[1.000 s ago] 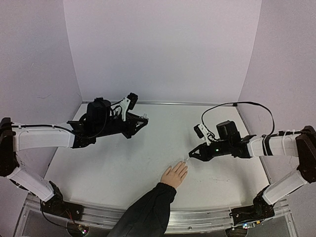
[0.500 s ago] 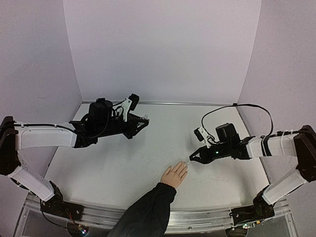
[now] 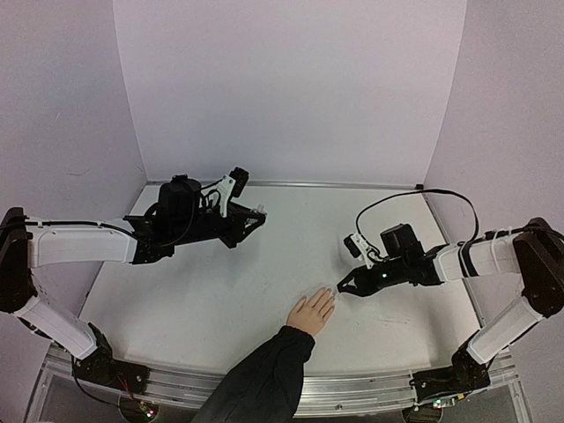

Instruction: Paint the nails

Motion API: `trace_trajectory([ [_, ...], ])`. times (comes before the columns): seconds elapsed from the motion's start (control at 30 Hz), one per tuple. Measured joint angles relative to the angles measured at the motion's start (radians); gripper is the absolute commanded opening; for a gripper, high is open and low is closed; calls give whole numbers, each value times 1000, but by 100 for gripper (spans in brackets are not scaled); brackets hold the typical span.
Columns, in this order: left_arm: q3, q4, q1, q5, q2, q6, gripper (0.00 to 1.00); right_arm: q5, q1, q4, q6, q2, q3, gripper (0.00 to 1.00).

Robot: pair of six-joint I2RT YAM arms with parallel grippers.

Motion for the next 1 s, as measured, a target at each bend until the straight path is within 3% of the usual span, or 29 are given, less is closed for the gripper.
trace_trajectory([
  [1.0, 0, 8, 0, 2, 11, 1, 0, 16, 5, 29, 0, 38, 11, 0],
])
